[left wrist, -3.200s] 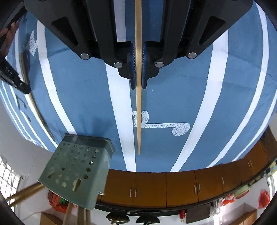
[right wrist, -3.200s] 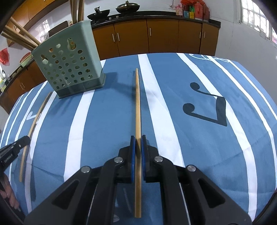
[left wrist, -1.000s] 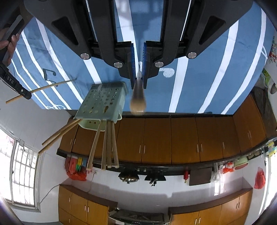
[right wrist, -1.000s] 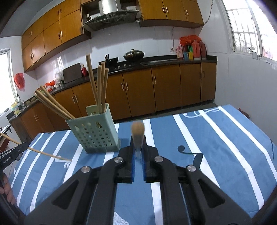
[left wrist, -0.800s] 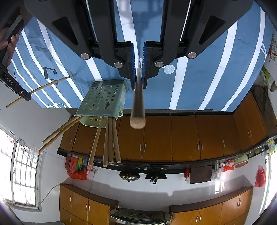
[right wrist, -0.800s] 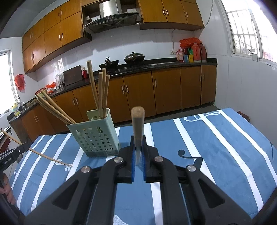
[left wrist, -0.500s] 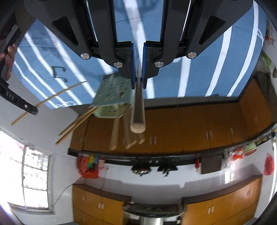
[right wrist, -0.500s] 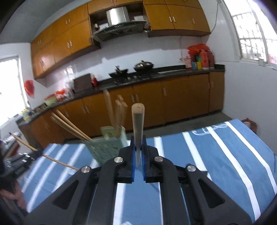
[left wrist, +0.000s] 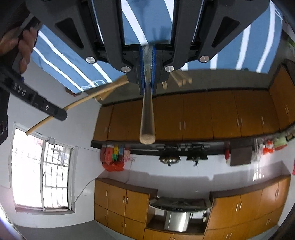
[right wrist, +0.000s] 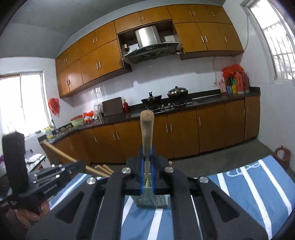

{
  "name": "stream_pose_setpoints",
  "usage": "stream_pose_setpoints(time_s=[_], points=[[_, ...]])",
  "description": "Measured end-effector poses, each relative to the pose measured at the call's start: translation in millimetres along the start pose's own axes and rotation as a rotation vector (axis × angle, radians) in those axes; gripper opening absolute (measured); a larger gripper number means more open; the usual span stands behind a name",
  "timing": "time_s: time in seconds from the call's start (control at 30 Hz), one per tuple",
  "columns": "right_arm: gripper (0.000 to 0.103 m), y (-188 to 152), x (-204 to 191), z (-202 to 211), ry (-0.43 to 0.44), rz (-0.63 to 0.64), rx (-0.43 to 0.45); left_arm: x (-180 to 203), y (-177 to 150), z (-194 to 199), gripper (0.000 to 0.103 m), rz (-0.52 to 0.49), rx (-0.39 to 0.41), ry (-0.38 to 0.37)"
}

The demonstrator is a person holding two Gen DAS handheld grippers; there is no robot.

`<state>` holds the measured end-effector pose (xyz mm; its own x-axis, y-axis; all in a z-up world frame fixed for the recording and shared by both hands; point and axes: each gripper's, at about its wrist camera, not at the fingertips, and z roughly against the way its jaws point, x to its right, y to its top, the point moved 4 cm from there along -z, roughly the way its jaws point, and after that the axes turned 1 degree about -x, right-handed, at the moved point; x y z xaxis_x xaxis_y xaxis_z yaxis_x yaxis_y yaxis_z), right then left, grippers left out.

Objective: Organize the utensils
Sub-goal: 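Lower both chopsticks into the basket and open both tools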

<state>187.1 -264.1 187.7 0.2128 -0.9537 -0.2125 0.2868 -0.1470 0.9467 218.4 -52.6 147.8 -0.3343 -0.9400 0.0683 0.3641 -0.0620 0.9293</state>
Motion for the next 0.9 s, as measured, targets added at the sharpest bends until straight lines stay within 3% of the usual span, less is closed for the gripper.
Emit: stream_pose_setpoints(time_s=[0.17,0.47,0.9], points=[[0.008,-1.5,-1.9,-35.8,-0.035,0.021,-0.063,6.1,11.1,-26.5,0.007,-0.033,-0.029,0.058],[0.008,-16.4,2.7,-92.9,-0.068,0.017,-0.184,6.7,-5.9,-70.7,0.007,-0.040,-0.152,0.098],[0.008,-17.2,-4.1,-111.0,-0.081,0.042,-0.215,0.6,-14.7,-89.1,0.007,-0.017,-0.201,0.094]])
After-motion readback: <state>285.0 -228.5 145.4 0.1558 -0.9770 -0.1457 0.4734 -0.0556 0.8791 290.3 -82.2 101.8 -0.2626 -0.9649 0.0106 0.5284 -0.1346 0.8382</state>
